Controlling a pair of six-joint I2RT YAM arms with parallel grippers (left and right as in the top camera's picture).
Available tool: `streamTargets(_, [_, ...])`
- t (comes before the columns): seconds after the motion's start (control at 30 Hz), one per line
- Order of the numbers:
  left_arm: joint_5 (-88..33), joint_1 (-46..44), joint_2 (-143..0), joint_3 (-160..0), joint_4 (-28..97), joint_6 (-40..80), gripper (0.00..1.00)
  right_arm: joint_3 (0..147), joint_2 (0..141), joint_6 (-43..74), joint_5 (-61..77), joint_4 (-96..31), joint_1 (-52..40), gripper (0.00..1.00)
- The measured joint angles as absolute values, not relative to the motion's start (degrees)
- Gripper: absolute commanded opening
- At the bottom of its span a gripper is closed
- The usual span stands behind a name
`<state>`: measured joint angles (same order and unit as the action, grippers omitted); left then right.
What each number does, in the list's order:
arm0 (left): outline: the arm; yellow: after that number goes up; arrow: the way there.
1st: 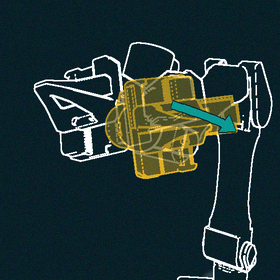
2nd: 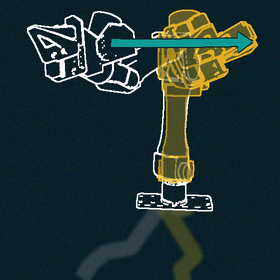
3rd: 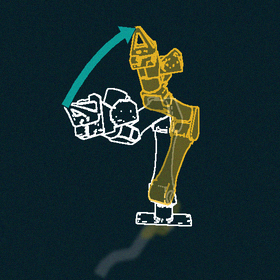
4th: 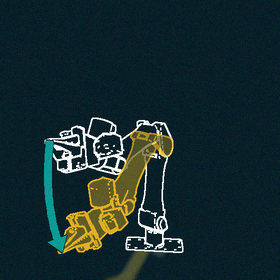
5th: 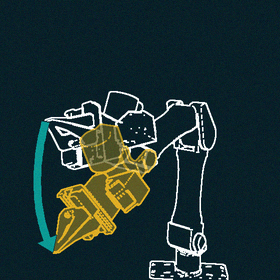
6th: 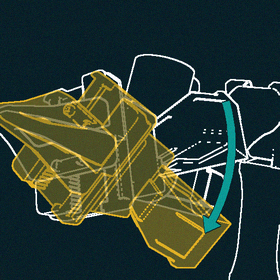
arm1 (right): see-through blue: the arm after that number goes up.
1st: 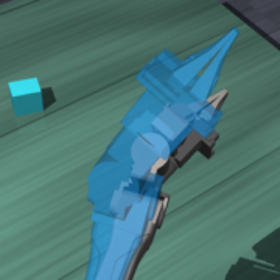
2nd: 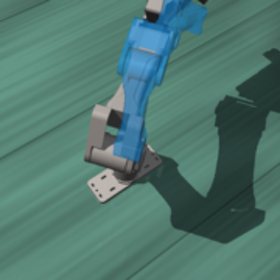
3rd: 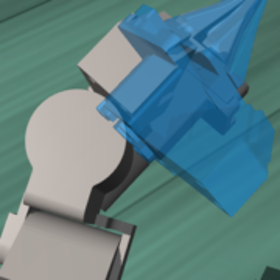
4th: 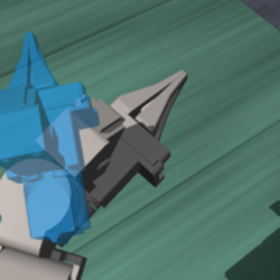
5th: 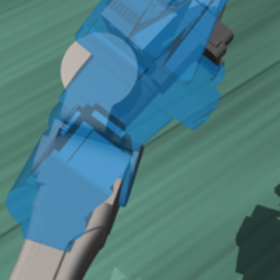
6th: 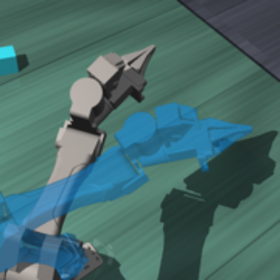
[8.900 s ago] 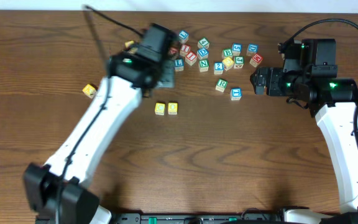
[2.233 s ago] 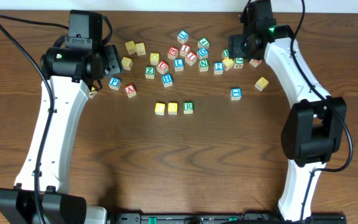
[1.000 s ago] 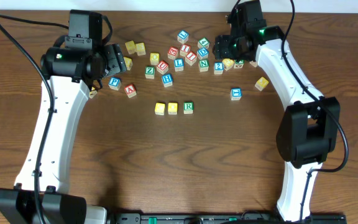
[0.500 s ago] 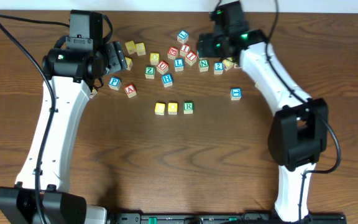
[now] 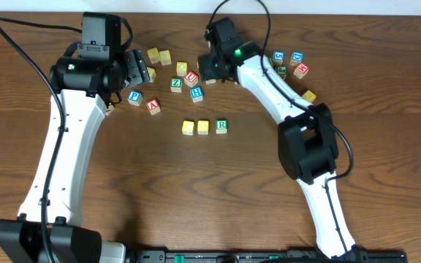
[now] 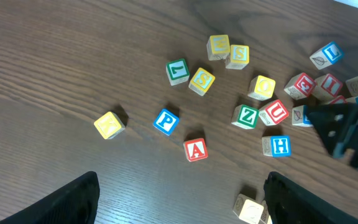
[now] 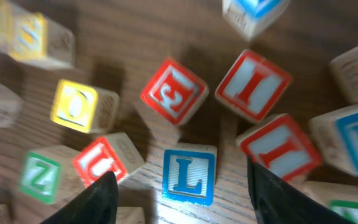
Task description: Spell out CORL
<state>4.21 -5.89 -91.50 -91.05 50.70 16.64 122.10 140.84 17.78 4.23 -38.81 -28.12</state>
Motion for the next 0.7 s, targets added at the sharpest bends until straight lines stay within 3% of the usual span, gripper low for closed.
streamTargets(0.2, [4.23, -5.89, -91.50, -91.05, 50.76, 16.64, 0.83, 122.08, 141.82, 19.07, 2.70, -37.28, -28.86, 0.47])
streamTargets(0.57, [4.23, -5.89, -91.50, -91.05, 50.74, 16.64, 0.83, 122.10, 144.29, 19.51, 1.23, -35.05, -29.02, 0.47])
streamTargets(0.7, [4.23, -5.89, -91.50, -91.05, 50.76, 16.64, 0.84, 122.08, 145.32, 20.23, 1.23, -34.81, -29.28, 0.39])
